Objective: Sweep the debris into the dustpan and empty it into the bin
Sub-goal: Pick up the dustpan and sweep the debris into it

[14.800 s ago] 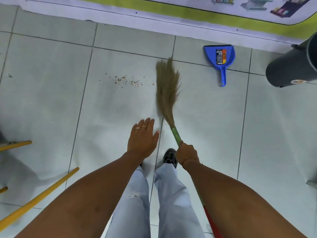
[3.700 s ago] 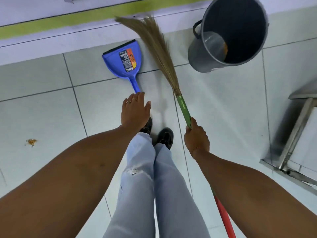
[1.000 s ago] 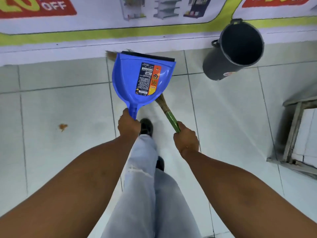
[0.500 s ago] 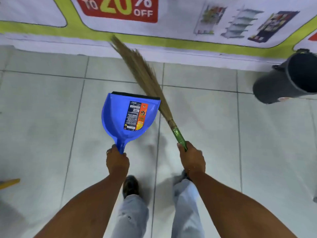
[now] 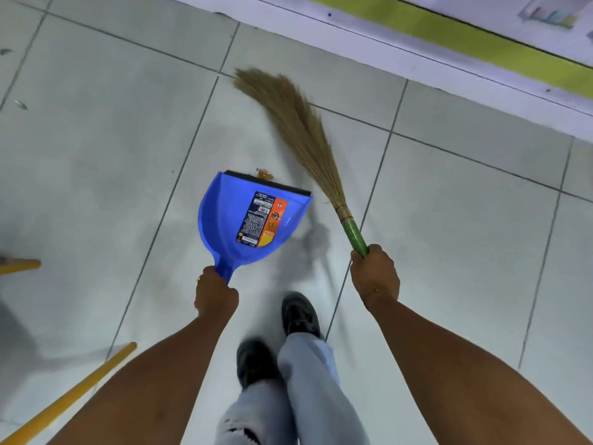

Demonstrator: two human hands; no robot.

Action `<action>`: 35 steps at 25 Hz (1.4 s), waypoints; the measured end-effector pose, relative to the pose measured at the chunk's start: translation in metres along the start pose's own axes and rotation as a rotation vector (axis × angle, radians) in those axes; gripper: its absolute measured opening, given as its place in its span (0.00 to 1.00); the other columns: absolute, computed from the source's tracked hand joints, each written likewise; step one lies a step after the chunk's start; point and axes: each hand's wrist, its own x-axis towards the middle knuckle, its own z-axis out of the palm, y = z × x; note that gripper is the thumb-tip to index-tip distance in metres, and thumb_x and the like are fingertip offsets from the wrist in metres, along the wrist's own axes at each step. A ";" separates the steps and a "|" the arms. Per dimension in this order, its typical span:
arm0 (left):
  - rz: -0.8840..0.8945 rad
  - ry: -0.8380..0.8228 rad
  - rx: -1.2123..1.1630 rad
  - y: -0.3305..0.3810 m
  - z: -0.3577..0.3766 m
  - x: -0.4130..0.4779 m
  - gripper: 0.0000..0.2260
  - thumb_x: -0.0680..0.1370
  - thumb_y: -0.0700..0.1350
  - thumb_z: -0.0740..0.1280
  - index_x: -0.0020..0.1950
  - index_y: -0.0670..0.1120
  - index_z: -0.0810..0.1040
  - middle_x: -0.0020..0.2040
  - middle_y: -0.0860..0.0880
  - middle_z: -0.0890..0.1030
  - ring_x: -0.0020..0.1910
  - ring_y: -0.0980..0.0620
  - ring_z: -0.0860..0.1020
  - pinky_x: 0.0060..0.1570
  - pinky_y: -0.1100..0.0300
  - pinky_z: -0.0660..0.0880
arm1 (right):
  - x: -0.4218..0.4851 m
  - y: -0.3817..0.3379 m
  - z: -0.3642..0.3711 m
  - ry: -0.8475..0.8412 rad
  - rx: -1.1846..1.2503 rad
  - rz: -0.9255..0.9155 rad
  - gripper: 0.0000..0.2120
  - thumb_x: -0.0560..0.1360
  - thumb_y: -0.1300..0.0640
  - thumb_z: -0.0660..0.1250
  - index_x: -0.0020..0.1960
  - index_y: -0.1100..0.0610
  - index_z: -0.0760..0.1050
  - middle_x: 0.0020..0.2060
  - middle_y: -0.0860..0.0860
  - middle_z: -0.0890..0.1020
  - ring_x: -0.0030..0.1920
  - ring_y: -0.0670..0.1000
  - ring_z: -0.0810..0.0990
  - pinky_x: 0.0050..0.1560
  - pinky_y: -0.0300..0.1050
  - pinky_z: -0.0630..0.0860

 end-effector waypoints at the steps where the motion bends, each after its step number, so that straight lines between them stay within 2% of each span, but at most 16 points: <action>1: -0.029 0.000 -0.010 -0.009 0.012 0.016 0.19 0.70 0.27 0.62 0.60 0.34 0.69 0.56 0.35 0.76 0.54 0.34 0.76 0.51 0.45 0.74 | 0.015 0.002 0.015 0.005 -0.006 0.006 0.18 0.78 0.47 0.59 0.56 0.61 0.73 0.50 0.58 0.80 0.50 0.60 0.79 0.48 0.50 0.75; 3: -0.072 -0.008 -0.046 -0.023 0.028 0.042 0.19 0.70 0.26 0.63 0.60 0.33 0.68 0.57 0.34 0.76 0.54 0.34 0.75 0.50 0.46 0.73 | 0.043 0.007 0.037 0.007 -0.016 0.024 0.23 0.77 0.41 0.58 0.55 0.61 0.72 0.45 0.57 0.80 0.45 0.60 0.78 0.46 0.49 0.75; 5: -0.066 0.006 -0.069 -0.045 0.053 0.085 0.19 0.70 0.26 0.64 0.60 0.32 0.67 0.57 0.34 0.75 0.54 0.34 0.75 0.49 0.47 0.72 | 0.075 0.015 0.074 -0.022 -0.021 0.002 0.23 0.78 0.39 0.56 0.57 0.58 0.71 0.42 0.56 0.78 0.42 0.58 0.77 0.44 0.47 0.74; 9: -0.035 0.048 -0.054 -0.084 0.083 0.158 0.18 0.69 0.28 0.65 0.57 0.34 0.68 0.56 0.33 0.75 0.53 0.33 0.75 0.55 0.41 0.73 | 0.126 0.036 0.134 -0.094 -0.095 -0.091 0.16 0.79 0.49 0.60 0.55 0.63 0.72 0.50 0.64 0.81 0.49 0.64 0.79 0.45 0.48 0.72; 10: -0.009 0.050 -0.045 -0.090 0.088 0.171 0.17 0.69 0.28 0.65 0.57 0.34 0.68 0.55 0.34 0.75 0.53 0.33 0.75 0.55 0.40 0.74 | 0.133 0.039 0.142 -0.094 -0.095 -0.130 0.13 0.79 0.54 0.61 0.57 0.62 0.71 0.52 0.64 0.80 0.51 0.64 0.79 0.46 0.48 0.72; 12: 0.044 0.052 -0.029 -0.098 0.097 0.190 0.16 0.69 0.29 0.65 0.56 0.34 0.69 0.55 0.33 0.75 0.53 0.33 0.75 0.55 0.41 0.73 | 0.143 0.041 0.160 -0.069 -0.095 -0.225 0.21 0.78 0.57 0.61 0.70 0.57 0.64 0.55 0.62 0.79 0.54 0.64 0.78 0.51 0.50 0.74; 14: 0.111 0.069 -0.004 -0.105 0.106 0.204 0.16 0.70 0.30 0.64 0.57 0.34 0.69 0.56 0.34 0.75 0.55 0.33 0.75 0.56 0.40 0.72 | 0.146 0.036 0.179 -0.019 -0.149 -0.272 0.25 0.80 0.50 0.58 0.74 0.53 0.58 0.54 0.62 0.79 0.54 0.64 0.78 0.52 0.52 0.74; 16: 0.186 0.086 0.044 -0.107 0.113 0.213 0.18 0.70 0.31 0.65 0.59 0.35 0.68 0.57 0.34 0.75 0.57 0.32 0.74 0.57 0.40 0.73 | 0.147 0.029 0.196 0.039 -0.160 -0.257 0.22 0.80 0.47 0.56 0.70 0.57 0.64 0.54 0.64 0.79 0.54 0.65 0.78 0.52 0.53 0.74; 19: 0.278 0.126 0.051 -0.111 0.118 0.218 0.19 0.70 0.34 0.66 0.60 0.34 0.68 0.57 0.33 0.76 0.56 0.32 0.75 0.56 0.42 0.73 | 0.142 0.024 0.213 0.100 -0.114 -0.271 0.16 0.78 0.60 0.60 0.63 0.66 0.69 0.58 0.65 0.76 0.55 0.66 0.77 0.54 0.53 0.74; 21: 0.312 0.136 0.041 -0.111 0.119 0.215 0.17 0.73 0.35 0.65 0.61 0.35 0.68 0.57 0.34 0.76 0.56 0.33 0.75 0.56 0.44 0.73 | 0.135 0.028 0.217 0.130 -0.107 -0.321 0.21 0.76 0.64 0.59 0.69 0.61 0.65 0.61 0.62 0.74 0.55 0.64 0.77 0.54 0.53 0.74; 22: 0.317 0.139 0.042 -0.110 0.120 0.213 0.16 0.74 0.36 0.64 0.62 0.36 0.68 0.57 0.35 0.76 0.57 0.33 0.75 0.56 0.44 0.72 | 0.130 0.031 0.218 0.137 -0.138 -0.350 0.25 0.77 0.62 0.58 0.73 0.56 0.60 0.60 0.60 0.73 0.54 0.63 0.77 0.53 0.53 0.75; 24: 0.314 0.148 0.043 -0.112 0.124 0.209 0.17 0.76 0.37 0.62 0.64 0.38 0.67 0.58 0.36 0.76 0.57 0.34 0.75 0.56 0.44 0.72 | 0.124 0.041 0.214 0.191 -0.192 -0.359 0.23 0.80 0.56 0.54 0.74 0.47 0.56 0.56 0.59 0.74 0.48 0.60 0.77 0.48 0.52 0.75; 27: 0.285 0.178 0.114 -0.121 0.125 0.207 0.23 0.76 0.37 0.61 0.70 0.40 0.60 0.61 0.35 0.74 0.58 0.33 0.74 0.57 0.41 0.72 | 0.124 0.058 0.200 0.231 -0.218 -0.306 0.20 0.82 0.47 0.49 0.73 0.47 0.59 0.48 0.60 0.78 0.42 0.59 0.75 0.42 0.49 0.72; 31: 0.284 0.204 0.183 -0.125 0.114 0.214 0.25 0.77 0.36 0.60 0.73 0.39 0.56 0.62 0.35 0.72 0.59 0.32 0.73 0.57 0.39 0.72 | 0.117 0.079 0.192 0.142 -0.278 -0.340 0.22 0.81 0.46 0.51 0.74 0.49 0.61 0.49 0.61 0.81 0.49 0.61 0.79 0.48 0.50 0.76; 35: 0.309 0.208 0.211 -0.109 0.108 0.225 0.25 0.78 0.37 0.58 0.74 0.40 0.55 0.66 0.35 0.70 0.63 0.33 0.70 0.61 0.39 0.70 | 0.108 0.095 0.196 0.101 -0.305 -0.407 0.20 0.80 0.46 0.53 0.71 0.48 0.65 0.44 0.60 0.82 0.45 0.60 0.80 0.43 0.47 0.75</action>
